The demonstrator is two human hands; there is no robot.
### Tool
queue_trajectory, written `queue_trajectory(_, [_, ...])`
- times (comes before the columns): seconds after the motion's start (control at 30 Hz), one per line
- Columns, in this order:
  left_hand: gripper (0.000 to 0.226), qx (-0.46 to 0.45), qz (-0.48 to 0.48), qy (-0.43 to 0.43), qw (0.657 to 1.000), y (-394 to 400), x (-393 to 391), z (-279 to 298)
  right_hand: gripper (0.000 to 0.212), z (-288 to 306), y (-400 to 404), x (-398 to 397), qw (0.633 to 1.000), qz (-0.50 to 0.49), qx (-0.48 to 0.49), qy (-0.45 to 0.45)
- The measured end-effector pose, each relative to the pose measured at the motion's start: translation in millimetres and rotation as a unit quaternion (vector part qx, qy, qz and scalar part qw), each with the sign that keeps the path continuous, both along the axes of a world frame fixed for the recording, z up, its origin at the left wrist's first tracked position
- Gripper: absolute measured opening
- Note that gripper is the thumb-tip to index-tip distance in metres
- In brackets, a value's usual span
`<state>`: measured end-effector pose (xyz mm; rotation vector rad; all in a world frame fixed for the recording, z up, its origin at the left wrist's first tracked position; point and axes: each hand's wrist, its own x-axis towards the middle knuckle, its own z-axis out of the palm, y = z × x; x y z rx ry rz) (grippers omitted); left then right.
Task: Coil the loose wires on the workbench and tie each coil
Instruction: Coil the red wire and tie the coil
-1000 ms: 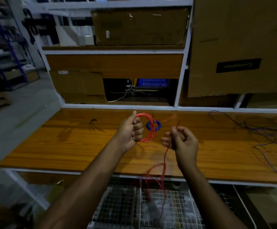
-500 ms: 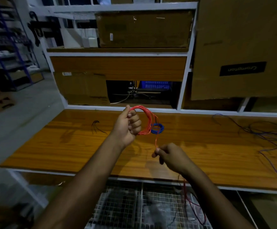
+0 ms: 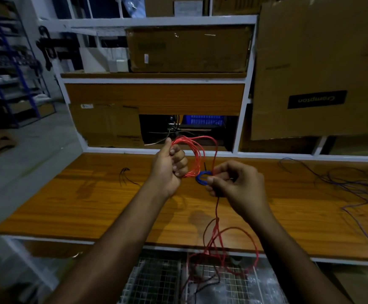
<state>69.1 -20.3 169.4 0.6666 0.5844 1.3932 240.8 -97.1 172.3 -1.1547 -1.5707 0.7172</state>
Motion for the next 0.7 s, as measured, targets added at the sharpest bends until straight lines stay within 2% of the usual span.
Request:
queue_trajectory(0.1, [0.048, 0.005, -0.014, -0.001, 1.0, -3.6, -3.5, -1.0, 0.006, -4.4, 17.7, 12.2, 0.99, -0.022, -0.027, 0.137])
queue_trajectory(0.13, [0.048, 0.005, -0.016, -0.006, 1.0, -4.6, -5.6, -0.6, 0.007, -8.3, 24.6, 18.8, 0.987, -0.017, -0.045, 0.154])
queue_trajectory(0.17, [0.049, 0.007, -0.018, -0.018, 1.0, -5.2, -8.5, 1.7, 0.008, -14.2, 31.8, 25.7, 0.988, -0.004, -0.063, 0.143])
queue_trajectory(0.27, [0.049, 0.033, 0.002, -0.053, 0.998, -2.5, -22.6, 20.0, 0.01, -43.0, 49.2, 42.2, 0.989, 0.07, -0.129, 0.032])
queue_trajectory(0.37, [0.047, 0.06, 0.003, -0.039, 0.997, 1.2, -33.9, 40.0, 0.021, -78.3, 54.1, 49.3, 0.97, 0.158, -0.18, -0.047])
queue_trajectory(0.47, [0.048, 0.067, -0.013, -0.02, 0.997, 3.4, -32.5, 45.6, 0.047, -101.0, 50.4, 47.5, 0.955, 0.18, -0.229, -0.052])
queue_trajectory(0.53, [0.047, 0.071, -0.016, -0.026, 0.997, 5.3, -29.6, 48.6, 0.056, -111.8, 47.8, 47.1, 0.944, 0.193, -0.266, -0.029])
queue_trajectory(0.6, [0.047, 0.077, -0.012, -0.038, 0.996, 6.8, -29.9, 54.9, 0.049, -126.2, 42.7, 50.4, 0.924, 0.234, -0.302, -0.008])
queue_trajectory(0.7, [0.049, 0.079, 0.013, -0.035, 0.996, 7.3, -35.7, 63.5, 0.027, -146.1, 35.3, 54.0, 0.915, 0.244, -0.308, -0.092])
